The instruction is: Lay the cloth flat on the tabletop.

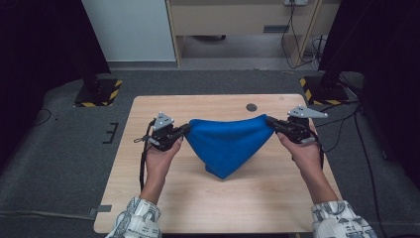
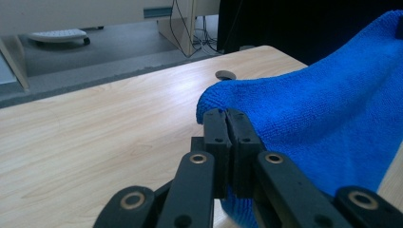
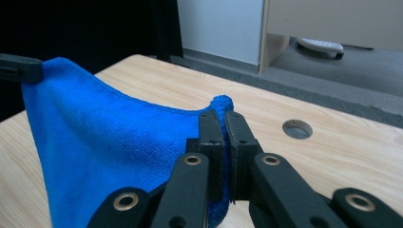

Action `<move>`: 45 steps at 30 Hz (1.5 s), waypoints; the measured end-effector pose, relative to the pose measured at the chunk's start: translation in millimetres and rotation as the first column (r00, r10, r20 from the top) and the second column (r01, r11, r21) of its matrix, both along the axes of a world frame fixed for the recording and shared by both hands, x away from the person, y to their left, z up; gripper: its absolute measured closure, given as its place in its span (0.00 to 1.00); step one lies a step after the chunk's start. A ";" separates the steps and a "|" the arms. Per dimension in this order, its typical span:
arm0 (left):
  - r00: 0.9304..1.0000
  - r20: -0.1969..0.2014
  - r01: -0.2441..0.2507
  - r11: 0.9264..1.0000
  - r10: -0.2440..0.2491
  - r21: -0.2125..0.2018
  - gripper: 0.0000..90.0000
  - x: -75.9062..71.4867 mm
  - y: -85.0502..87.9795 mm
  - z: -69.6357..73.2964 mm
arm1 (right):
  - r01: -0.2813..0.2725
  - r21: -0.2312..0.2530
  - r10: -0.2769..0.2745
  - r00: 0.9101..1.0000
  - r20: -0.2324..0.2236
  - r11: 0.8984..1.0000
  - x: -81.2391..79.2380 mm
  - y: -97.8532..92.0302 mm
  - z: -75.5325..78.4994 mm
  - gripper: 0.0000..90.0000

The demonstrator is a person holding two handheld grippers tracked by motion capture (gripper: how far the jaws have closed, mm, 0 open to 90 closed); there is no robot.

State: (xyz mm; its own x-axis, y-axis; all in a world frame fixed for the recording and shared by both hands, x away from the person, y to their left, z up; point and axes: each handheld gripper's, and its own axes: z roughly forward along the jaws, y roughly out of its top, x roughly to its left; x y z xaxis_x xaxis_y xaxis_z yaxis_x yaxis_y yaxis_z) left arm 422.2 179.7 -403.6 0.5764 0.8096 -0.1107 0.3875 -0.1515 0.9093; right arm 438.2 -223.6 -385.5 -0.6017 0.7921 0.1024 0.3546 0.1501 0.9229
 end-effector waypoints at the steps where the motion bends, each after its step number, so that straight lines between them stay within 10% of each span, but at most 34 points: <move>1: 1.000 0.003 0.000 1.000 0.000 -0.001 0.97 -0.5 0.6 1.3 | 0.000 0.000 0.000 1.000 0.000 1.000 0.0 0.0 0.0 0.97; 31: 1.000 -0.001 0.005 1.000 -0.005 0.023 0.97 8.1 2.5 5.9 | 0.005 0.006 -0.005 1.000 -0.016 1.000 6.1 0.7 -7.3 0.97; 45: 0.997 0.073 0.019 1.000 -0.021 0.016 0.98 -21.7 5.4 29.9 | -0.025 0.049 0.022 0.998 0.064 0.998 -19.9 -1.9 17.8 0.97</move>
